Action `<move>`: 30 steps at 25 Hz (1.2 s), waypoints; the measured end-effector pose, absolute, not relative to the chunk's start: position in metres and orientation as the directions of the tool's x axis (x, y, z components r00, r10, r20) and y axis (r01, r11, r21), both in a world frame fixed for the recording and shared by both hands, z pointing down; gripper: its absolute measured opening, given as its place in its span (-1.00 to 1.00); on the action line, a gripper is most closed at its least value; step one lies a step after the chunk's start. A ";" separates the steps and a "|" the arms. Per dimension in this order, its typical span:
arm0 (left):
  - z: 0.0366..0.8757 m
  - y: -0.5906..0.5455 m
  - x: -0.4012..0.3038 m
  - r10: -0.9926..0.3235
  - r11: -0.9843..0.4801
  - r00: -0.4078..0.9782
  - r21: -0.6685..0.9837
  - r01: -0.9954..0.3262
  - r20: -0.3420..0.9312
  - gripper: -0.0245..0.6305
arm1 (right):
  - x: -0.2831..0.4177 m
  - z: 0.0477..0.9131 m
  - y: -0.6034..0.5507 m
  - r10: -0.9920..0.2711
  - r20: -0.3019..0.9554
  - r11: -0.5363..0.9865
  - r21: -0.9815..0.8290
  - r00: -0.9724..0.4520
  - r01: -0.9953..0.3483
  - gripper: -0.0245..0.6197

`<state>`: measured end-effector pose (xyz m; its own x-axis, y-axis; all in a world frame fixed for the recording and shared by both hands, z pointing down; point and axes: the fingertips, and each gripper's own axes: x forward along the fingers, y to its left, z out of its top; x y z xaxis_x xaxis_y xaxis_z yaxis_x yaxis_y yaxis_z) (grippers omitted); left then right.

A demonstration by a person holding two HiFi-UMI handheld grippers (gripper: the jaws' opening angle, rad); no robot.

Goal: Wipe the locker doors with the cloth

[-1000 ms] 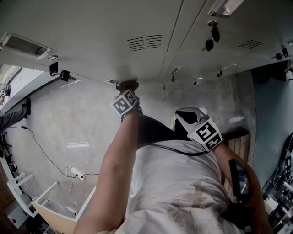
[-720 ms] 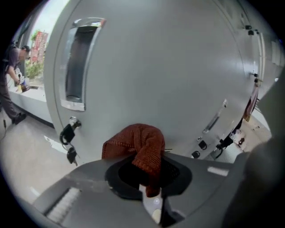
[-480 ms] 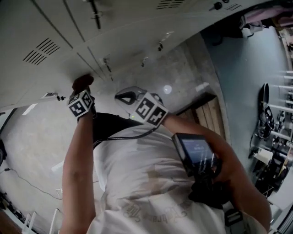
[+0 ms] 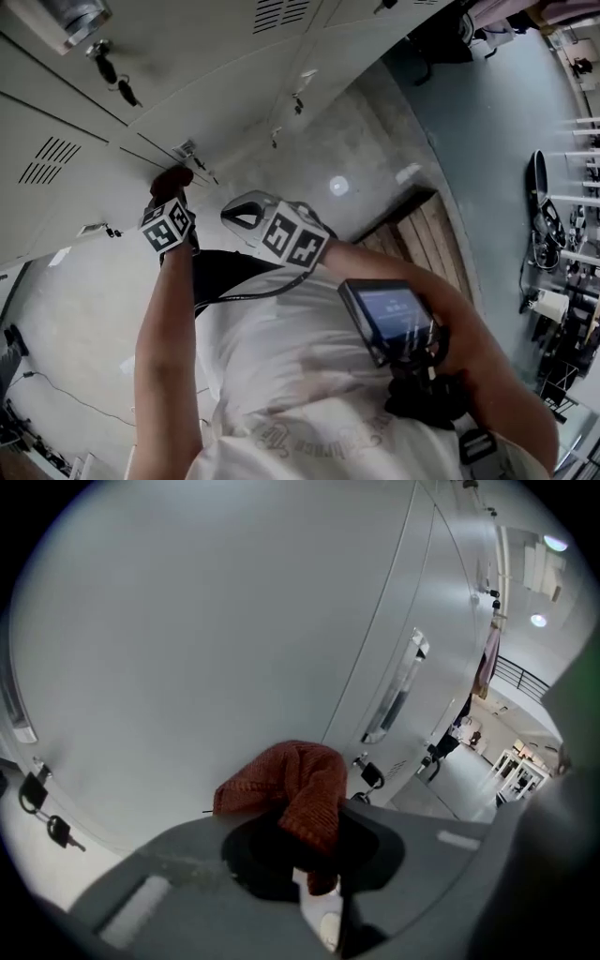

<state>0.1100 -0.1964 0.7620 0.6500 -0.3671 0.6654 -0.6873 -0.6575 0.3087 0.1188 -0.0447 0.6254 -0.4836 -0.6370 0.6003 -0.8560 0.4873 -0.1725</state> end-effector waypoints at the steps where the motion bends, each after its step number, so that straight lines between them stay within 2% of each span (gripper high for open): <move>1: 0.763 -0.197 0.112 -0.378 -0.647 0.641 0.305 -0.699 0.667 -0.78 | 0.122 0.627 -0.043 -0.636 0.604 0.488 -0.168 -0.481 -0.857 -0.90; 6: 0.776 -0.207 0.100 -0.434 -0.580 0.592 0.293 -0.760 0.679 -0.78 | 0.126 0.627 -0.042 -0.631 0.598 0.518 -0.151 -0.495 -0.842 -0.90; 10: 0.788 -0.196 0.115 -0.427 -0.563 0.608 0.330 -0.758 0.670 -0.78 | 0.138 0.632 -0.021 -0.638 0.631 0.467 -0.137 -0.440 -0.874 -0.90; 13: 0.789 -0.209 0.097 -0.476 -0.533 0.579 0.306 -0.789 0.662 -0.78 | 0.130 0.638 -0.027 -0.619 0.633 0.500 -0.139 -0.465 -0.855 -0.90; 15: 0.792 -0.202 0.128 -0.510 -0.506 0.542 0.276 -0.817 0.668 -0.78 | 0.174 0.641 -0.015 -0.611 0.632 0.518 -0.137 -0.477 -0.844 -0.90; 19: 0.802 -0.159 0.270 -0.561 -0.459 0.480 0.230 -0.859 0.675 -0.78 | 0.339 0.649 0.041 -0.592 0.636 0.546 -0.134 -0.494 -0.827 -0.90; 21: 0.806 -0.152 0.294 -0.585 -0.453 0.472 0.217 -0.865 0.660 -0.78 | 0.367 0.650 0.054 -0.578 0.639 0.567 -0.133 -0.508 -0.813 -0.90; 30: 0.821 -0.174 0.186 -0.694 -0.254 0.344 0.232 -0.939 0.633 -0.79 | 0.348 0.652 0.054 -0.542 0.664 0.601 -0.123 -0.516 -0.790 -0.90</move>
<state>0.1859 -0.1739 0.8210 0.3439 -0.6938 0.6328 -0.9390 -0.2543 0.2315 0.3482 0.0536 0.6520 -0.5155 -0.5416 0.6640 -0.7897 0.6010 -0.1229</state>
